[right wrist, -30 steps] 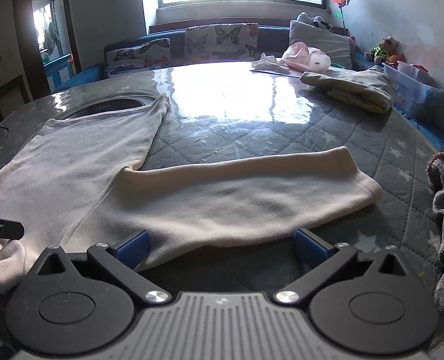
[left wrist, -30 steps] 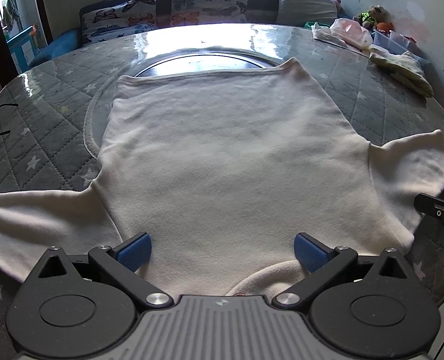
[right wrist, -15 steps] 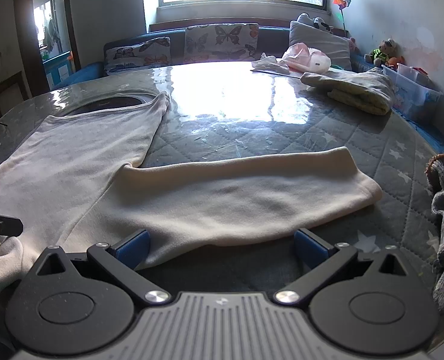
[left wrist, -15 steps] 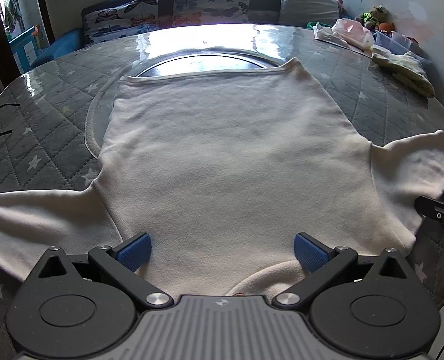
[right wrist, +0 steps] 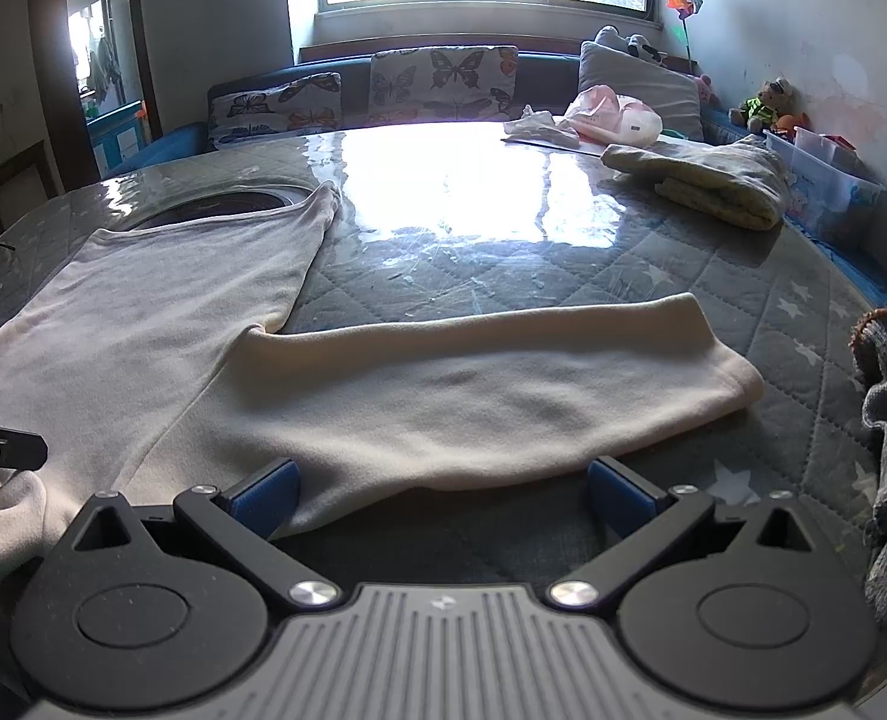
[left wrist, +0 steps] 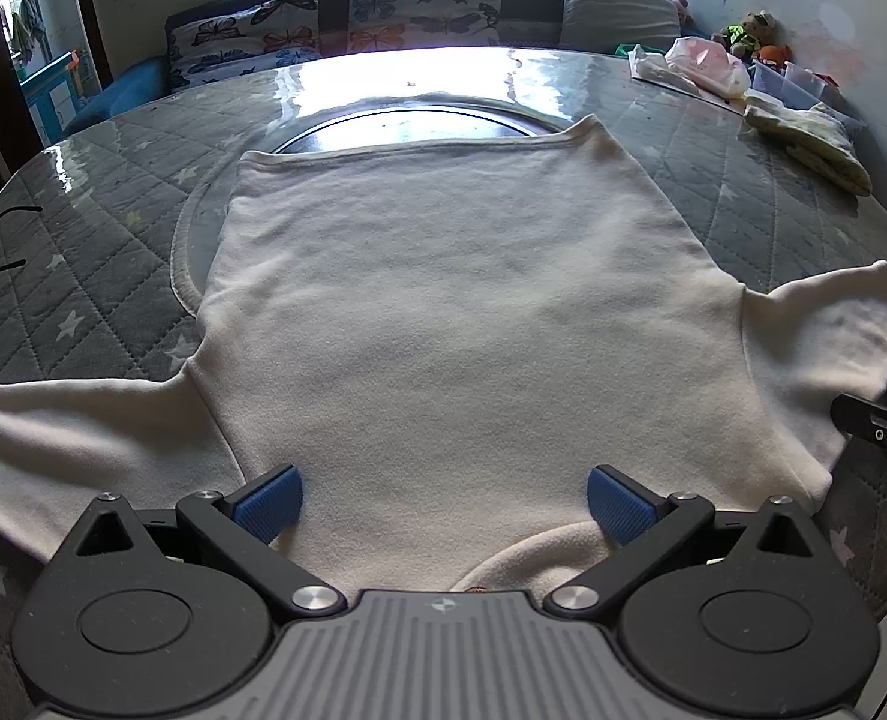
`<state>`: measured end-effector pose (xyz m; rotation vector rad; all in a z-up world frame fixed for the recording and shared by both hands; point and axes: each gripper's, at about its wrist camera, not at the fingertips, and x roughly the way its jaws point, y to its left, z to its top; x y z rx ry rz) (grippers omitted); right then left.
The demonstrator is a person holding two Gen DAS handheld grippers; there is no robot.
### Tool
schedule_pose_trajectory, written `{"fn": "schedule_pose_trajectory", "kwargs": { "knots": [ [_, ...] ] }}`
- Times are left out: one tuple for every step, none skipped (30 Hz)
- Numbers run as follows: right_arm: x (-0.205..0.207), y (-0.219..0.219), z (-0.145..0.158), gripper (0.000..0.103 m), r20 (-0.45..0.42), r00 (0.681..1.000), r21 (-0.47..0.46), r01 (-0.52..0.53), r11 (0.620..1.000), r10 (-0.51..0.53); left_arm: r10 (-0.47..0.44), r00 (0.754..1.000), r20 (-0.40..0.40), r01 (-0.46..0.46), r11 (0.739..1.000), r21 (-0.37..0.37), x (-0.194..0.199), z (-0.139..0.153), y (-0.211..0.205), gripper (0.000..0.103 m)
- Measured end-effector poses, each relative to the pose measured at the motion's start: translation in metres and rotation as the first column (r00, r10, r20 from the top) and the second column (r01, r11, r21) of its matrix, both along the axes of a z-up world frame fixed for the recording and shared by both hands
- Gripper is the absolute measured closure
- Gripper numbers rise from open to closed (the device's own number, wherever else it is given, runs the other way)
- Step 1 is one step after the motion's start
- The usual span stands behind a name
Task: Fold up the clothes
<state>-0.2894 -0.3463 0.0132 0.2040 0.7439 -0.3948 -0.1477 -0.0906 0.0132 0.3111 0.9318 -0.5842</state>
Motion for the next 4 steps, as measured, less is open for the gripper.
{"fn": "schedule_pose_trajectory", "kwargs": {
  "knots": [
    [0.0,0.0,0.0,0.0,0.0,1.0,0.0,0.0,1.0,0.0,0.001,1.0,0.0,-0.001,1.0,0.0,0.0,-0.0001,0.0,0.0],
    [0.0001,0.0,0.0,0.0,0.0,1.0,0.0,0.0,1.0,0.0,0.002,1.0,0.001,-0.002,1.0,0.0,0.0,-0.0002,0.0001,0.0],
    [0.0001,0.0,-0.0001,0.0,0.0,1.0,-0.001,0.0,1.0,0.0,0.002,1.0,0.001,-0.002,1.0,0.0,0.0,-0.0003,0.0,0.0],
    [0.0002,0.0,-0.0001,0.0,0.0,1.0,-0.001,0.0,1.0,0.0,0.002,1.0,0.001,-0.002,1.0,0.0,0.0,-0.0004,0.0,0.0]
  ]
}}
